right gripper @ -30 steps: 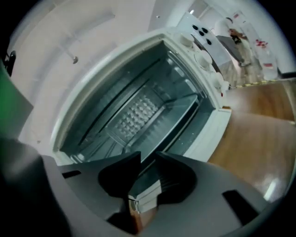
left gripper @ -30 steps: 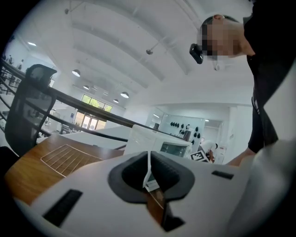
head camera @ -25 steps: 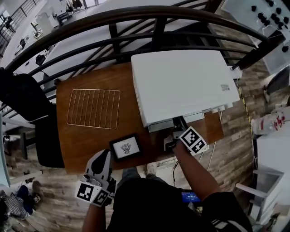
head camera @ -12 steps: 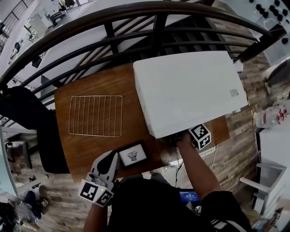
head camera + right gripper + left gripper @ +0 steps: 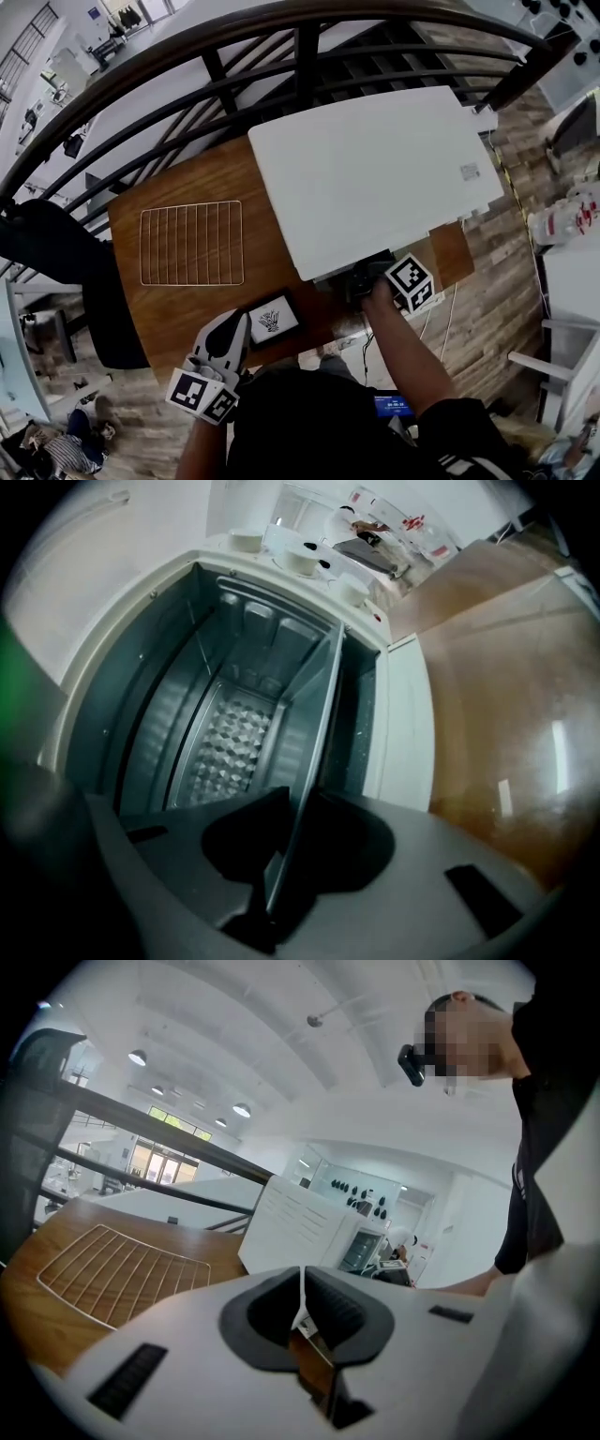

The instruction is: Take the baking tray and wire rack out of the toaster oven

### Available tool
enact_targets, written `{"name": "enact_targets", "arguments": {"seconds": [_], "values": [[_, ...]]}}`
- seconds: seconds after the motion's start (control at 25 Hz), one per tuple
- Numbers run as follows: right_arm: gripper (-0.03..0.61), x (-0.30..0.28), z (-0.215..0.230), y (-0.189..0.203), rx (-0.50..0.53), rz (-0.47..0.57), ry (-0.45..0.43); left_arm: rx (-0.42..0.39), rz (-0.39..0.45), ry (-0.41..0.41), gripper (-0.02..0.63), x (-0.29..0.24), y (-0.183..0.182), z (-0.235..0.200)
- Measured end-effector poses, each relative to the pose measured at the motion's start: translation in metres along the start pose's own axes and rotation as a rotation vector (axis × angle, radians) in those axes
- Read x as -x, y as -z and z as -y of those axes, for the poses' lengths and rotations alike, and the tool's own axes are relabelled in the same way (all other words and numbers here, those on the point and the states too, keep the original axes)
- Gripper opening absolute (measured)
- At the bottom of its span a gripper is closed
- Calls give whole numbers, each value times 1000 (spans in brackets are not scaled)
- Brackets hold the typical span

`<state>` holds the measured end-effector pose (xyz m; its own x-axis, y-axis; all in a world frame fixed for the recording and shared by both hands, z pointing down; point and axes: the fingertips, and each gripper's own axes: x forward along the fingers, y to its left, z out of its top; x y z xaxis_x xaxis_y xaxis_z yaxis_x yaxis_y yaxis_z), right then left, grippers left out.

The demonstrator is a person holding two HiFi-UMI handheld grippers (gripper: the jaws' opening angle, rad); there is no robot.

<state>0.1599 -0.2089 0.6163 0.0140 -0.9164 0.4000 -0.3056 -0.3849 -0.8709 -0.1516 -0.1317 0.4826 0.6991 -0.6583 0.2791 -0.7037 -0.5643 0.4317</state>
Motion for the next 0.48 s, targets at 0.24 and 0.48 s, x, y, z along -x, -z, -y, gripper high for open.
{"name": "enact_targets", "arguments": {"seconds": [0.24, 0.48], "values": [[54, 30, 14, 7, -65, -17, 27, 18, 19, 31, 25, -6, 0, 20], [37, 58, 31, 11, -151, -48, 47, -11, 37, 58, 23, -11, 3, 51]]}}
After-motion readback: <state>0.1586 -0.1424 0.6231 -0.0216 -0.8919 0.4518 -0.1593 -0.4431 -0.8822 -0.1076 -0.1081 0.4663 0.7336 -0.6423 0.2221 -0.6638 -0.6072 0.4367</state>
